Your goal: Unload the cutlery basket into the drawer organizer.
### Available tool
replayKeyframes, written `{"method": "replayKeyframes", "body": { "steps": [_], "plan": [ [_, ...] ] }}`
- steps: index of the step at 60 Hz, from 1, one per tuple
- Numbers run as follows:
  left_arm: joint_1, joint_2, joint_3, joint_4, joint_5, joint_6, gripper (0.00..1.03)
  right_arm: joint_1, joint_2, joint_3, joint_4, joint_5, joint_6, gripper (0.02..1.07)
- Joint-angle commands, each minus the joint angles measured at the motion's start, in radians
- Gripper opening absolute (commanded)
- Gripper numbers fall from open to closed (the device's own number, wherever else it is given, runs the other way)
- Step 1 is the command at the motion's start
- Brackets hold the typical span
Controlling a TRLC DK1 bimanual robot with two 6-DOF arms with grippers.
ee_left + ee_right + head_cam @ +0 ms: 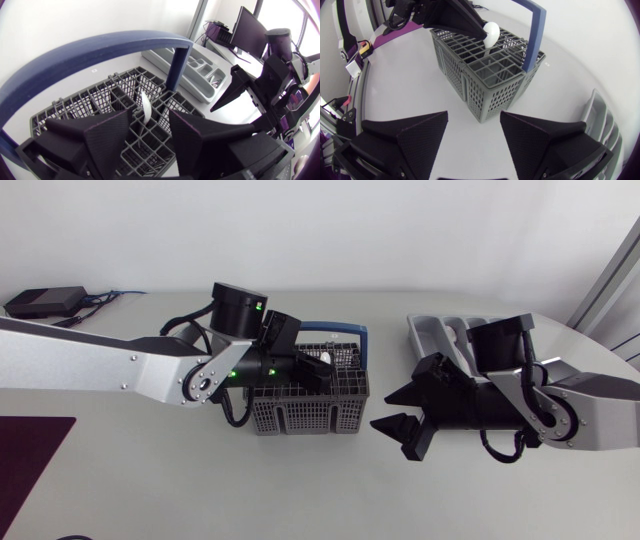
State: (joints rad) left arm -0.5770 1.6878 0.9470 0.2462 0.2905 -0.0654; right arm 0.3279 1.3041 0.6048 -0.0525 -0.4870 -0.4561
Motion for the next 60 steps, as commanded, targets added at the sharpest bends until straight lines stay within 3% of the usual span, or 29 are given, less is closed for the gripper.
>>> {"method": "replayKeyframes", "body": {
  "steps": [1, 7, 25, 39, 46, 60],
  "plan": [
    [0.002, 0.016, -0.027, 0.025, 0.006, -0.03, 0.55, 0.016, 0.02, 0.009, 0.01, -0.007, -0.006, 0.78],
    [0.0, 0.012, -0.037, 0.042, -0.001, -0.031, 0.54, 0.025, 0.029, 0.012, 0.01, -0.005, -0.006, 0.78],
    [-0.014, 0.01, -0.053, 0.08, -0.021, -0.031, 0.27, 0.042, 0.034, 0.026, 0.01, -0.002, -0.003, 0.78],
    [-0.027, 0.01, -0.059, 0.096, -0.034, -0.03, 0.24, 0.051, 0.041, 0.026, 0.016, -0.005, -0.004, 0.78],
    [-0.032, 0.01, -0.06, 0.1, -0.04, -0.028, 0.16, 0.051, 0.044, 0.021, 0.017, -0.002, -0.004, 0.78],
    [-0.037, -0.011, -0.079, 0.122, -0.042, -0.024, 0.16, 0.051, 0.044, 0.015, 0.025, -0.001, -0.006, 0.78]
  ]
}}
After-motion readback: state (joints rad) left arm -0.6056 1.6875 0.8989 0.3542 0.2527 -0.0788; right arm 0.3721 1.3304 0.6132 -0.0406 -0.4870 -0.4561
